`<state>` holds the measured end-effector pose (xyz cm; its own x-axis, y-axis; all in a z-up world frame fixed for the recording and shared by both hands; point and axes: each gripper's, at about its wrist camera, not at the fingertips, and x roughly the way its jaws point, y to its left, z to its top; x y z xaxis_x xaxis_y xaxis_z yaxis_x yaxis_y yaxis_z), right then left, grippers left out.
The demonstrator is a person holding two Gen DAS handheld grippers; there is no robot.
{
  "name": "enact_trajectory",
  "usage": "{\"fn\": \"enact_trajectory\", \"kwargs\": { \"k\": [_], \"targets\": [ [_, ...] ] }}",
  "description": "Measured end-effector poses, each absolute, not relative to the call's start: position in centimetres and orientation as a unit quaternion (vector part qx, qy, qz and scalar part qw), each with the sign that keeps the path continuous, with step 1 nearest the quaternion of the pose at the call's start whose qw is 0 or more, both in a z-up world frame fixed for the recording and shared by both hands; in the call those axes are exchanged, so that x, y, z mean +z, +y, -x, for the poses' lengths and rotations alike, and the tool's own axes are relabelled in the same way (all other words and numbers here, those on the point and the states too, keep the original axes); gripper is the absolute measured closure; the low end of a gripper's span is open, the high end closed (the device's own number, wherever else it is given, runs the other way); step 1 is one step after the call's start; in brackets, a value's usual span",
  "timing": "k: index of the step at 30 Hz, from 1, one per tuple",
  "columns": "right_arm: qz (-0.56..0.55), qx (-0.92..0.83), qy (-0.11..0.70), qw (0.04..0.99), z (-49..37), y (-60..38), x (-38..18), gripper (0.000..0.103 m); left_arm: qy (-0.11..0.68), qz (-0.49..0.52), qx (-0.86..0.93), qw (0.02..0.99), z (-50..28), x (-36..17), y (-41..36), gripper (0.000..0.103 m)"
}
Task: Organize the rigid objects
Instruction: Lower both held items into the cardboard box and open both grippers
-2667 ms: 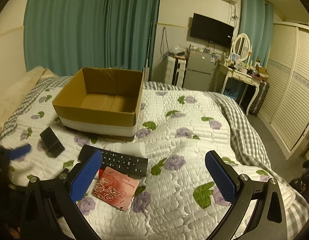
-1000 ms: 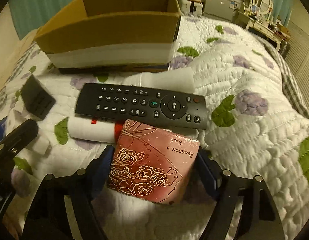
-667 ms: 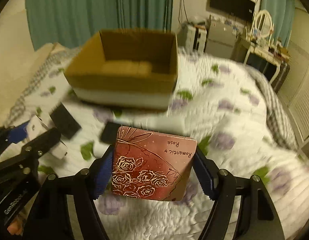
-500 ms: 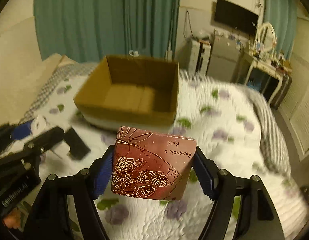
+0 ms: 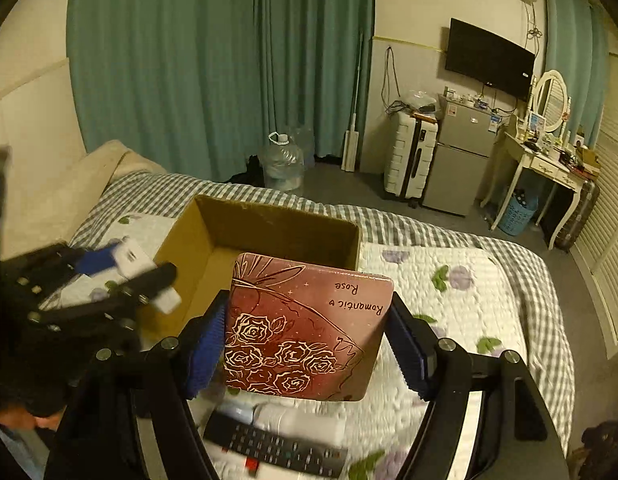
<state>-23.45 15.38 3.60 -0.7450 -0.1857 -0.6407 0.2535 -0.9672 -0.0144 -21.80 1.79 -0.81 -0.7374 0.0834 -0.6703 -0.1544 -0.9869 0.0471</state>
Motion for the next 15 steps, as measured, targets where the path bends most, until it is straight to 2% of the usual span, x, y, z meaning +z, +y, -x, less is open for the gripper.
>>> {"fn": "enact_trajectory", "kwargs": {
  "k": [9, 12, 15],
  "targets": [
    [-0.367, -0.92, 0.047, 0.129, 27.0, 14.9, -1.0, 0.029, 0.059, 0.392, 0.916, 0.059, 24.8, -5.6, 2.1, 0.06],
    [-0.371, -0.918, 0.047, 0.129, 27.3, 15.1, -1.5, 0.029, 0.047, 0.396, 0.915, 0.062, 25.0, -6.2, 1.5, 0.057],
    [-0.374, -0.918, 0.045, 0.127, 27.4, 15.3, -1.6, 0.029, 0.028, 0.385, 0.922, 0.035, 24.9, -5.5, 0.5, 0.039]
  ]
}}
